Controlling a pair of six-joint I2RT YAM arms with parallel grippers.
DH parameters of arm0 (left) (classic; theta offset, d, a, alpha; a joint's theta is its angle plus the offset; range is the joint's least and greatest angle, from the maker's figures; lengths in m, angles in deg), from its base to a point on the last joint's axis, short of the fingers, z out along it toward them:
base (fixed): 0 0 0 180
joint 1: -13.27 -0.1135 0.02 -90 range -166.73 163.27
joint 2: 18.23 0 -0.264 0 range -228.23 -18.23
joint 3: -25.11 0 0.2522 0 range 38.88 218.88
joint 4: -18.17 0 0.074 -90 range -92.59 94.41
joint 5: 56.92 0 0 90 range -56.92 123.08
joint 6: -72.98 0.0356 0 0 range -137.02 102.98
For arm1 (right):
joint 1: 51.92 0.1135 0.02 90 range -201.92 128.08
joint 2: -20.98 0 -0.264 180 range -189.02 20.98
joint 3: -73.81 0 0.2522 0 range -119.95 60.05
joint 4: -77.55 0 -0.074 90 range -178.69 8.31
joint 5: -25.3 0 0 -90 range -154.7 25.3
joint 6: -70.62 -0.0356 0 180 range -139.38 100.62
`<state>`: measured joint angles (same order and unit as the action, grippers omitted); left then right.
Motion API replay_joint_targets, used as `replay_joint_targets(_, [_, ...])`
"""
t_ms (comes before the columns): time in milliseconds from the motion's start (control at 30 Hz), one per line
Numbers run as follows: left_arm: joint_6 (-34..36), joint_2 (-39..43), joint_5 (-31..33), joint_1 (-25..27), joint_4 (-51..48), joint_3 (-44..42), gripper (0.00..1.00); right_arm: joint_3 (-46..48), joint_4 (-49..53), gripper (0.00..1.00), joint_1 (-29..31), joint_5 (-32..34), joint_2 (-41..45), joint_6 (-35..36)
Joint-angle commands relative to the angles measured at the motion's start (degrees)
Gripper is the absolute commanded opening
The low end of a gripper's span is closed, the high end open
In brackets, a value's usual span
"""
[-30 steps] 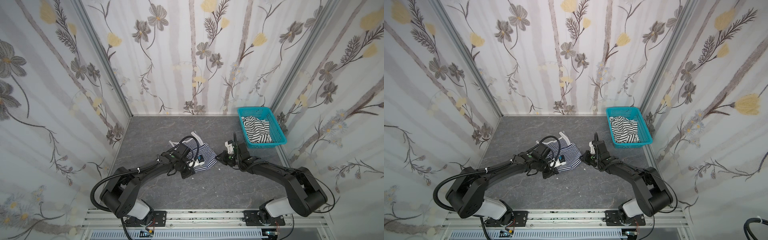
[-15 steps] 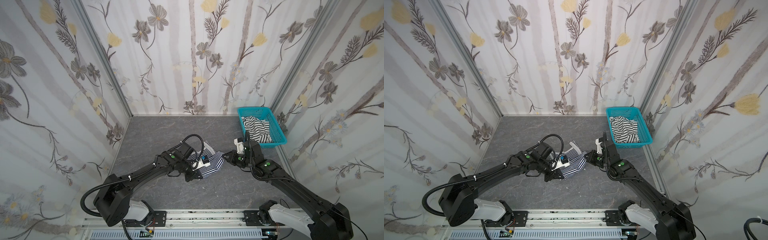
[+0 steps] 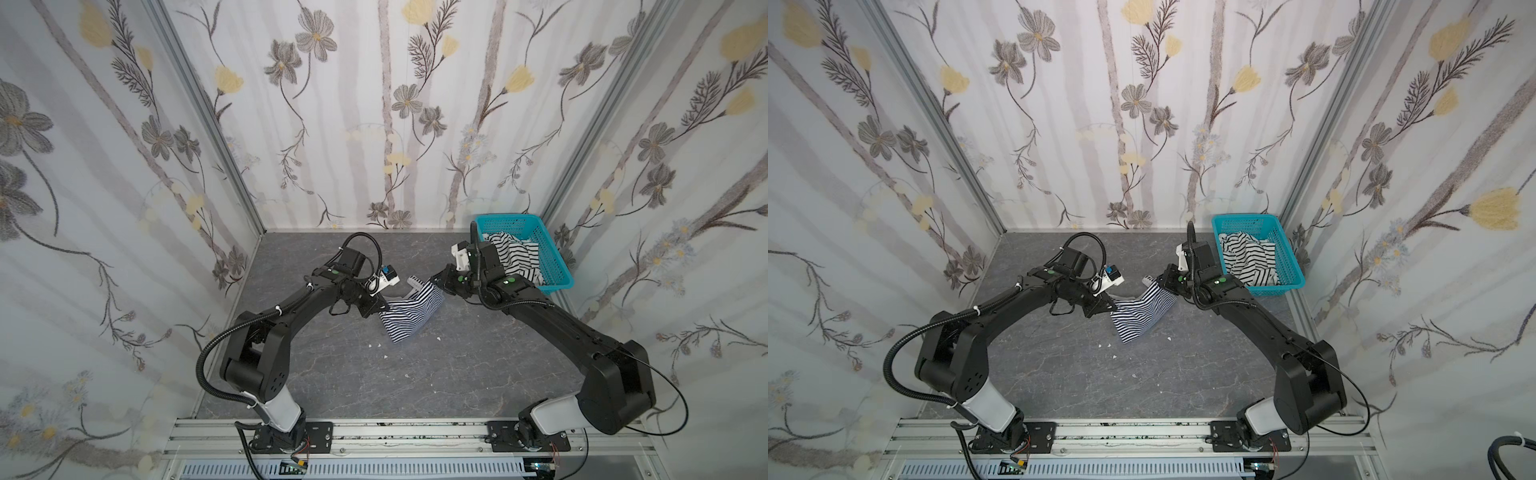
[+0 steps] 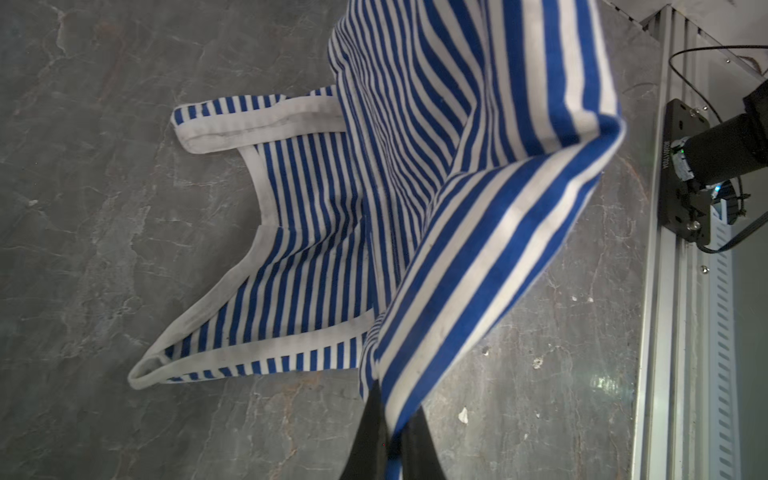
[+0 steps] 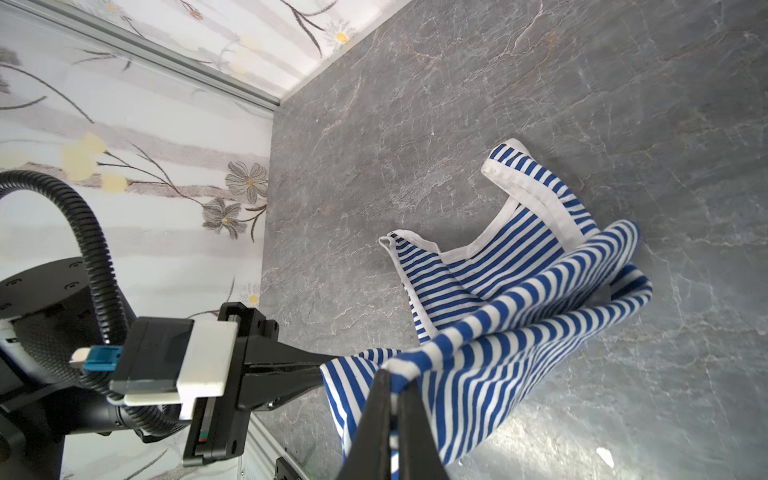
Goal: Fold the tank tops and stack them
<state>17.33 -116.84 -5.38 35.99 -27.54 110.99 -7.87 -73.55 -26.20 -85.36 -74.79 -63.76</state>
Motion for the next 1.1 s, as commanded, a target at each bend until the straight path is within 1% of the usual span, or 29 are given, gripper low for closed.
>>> replay_joint_targets(0, [1.84, -5.80, 0.00, -2.70, -0.10, 5.78, 0.03, -4.75, -1.27, 0.02, -1.71, -1.19, -5.88, 2.10])
replay_joint_targets(133, [1.35, -12.96, 1.41, -4.72, -0.18, 11.95, 0.04, -10.86, -1.78, 0.03, -4.04, -4.35, -14.98, 3.47])
replay_joint_targets(233, [1.22, -17.96, 3.62, -5.69, -0.22, 16.27, 0.09, -15.68, -1.40, 0.04, -5.26, -5.70, -21.12, 4.03])
replay_joint_targets(267, [0.87, -19.67, 3.97, -5.95, -0.09, 18.03, 0.11, -17.30, -1.35, 0.04, -5.61, -5.58, -22.97, 4.15])
replay_joint_targets(300, [0.71, -21.11, 3.79, -6.16, -0.08, 19.65, 0.15, -18.32, -1.40, 0.04, -6.01, -5.43, -24.36, 4.13])
replay_joint_targets(367, [-1.07, -24.35, 4.21, -6.46, -0.14, 23.87, 0.18, -20.25, -2.23, 0.04, -7.04, -6.00, -27.26, 3.72])
replay_joint_targets(433, [-2.41, -27.23, 4.90, -6.72, -0.05, 27.46, 0.21, -21.77, -3.01, 0.04, -7.82, -6.55, -29.61, 3.32])
replay_joint_targets(500, [-3.35, -29.98, 6.92, -6.83, 0.02, 30.65, 0.22, -23.60, -3.49, 0.05, -8.50, -7.49, -31.93, 2.90])
replay_joint_targets(600, [-3.98, -33.04, 8.28, -6.90, 0.10, 34.02, 0.22, -26.39, -3.79, 0.05, -9.38, -8.84, -35.58, 2.66])
replay_joint_targets(733, [-6.06, -36.18, 8.48, -7.05, 0.14, 37.67, 0.22, -28.76, -4.66, 0.07, -10.18, -9.74, -38.60, 1.94])
replay_joint_targets(800, [-7.89, -36.91, 7.43, -7.24, 0.33, 38.87, 0.23, -29.46, -4.97, 0.09, -10.84, -9.42, -39.54, 1.55])
replay_joint_targets(833, [-8.73, -36.71, 6.96, -7.30, 0.52, 38.87, 0.24, -29.46, -5.41, 0.11, -11.07, -9.38, -39.70, 1.46])
replay_joint_targets(867, [-9.60, -36.20, 6.20, -7.25, 0.73, 38.59, 0.25, -29.59, -6.09, 0.20, -11.28, -9.66, -39.86, 1.32])
replay_joint_targets(900, [-10.12, -35.18, 5.23, -7.26, 0.99, 38.07, 0.26, -29.87, -6.42, 0.32, -11.42, -9.99, -39.98, 1.39])
replay_joint_targets(967, [-11.15, -32.77, 4.76, -7.04, 2.50, 36.17, 0.27, -29.79, -6.26, 0.46, -11.32, -9.30, -39.05, 2.22])
replay_joint_targets(1000, [-11.40, -31.16, 4.88, -6.83, 3.11, 35.00, 0.27, -29.36, -6.12, 0.50, -11.18, -8.65, -38.10, 2.95])
replay_joint_targets(1067, [-11.41, -28.29, 5.44, -6.17, 3.92, 32.77, 0.27, -27.62, -6.29, 0.54, -10.49, -6.97, -35.61, 4.13])
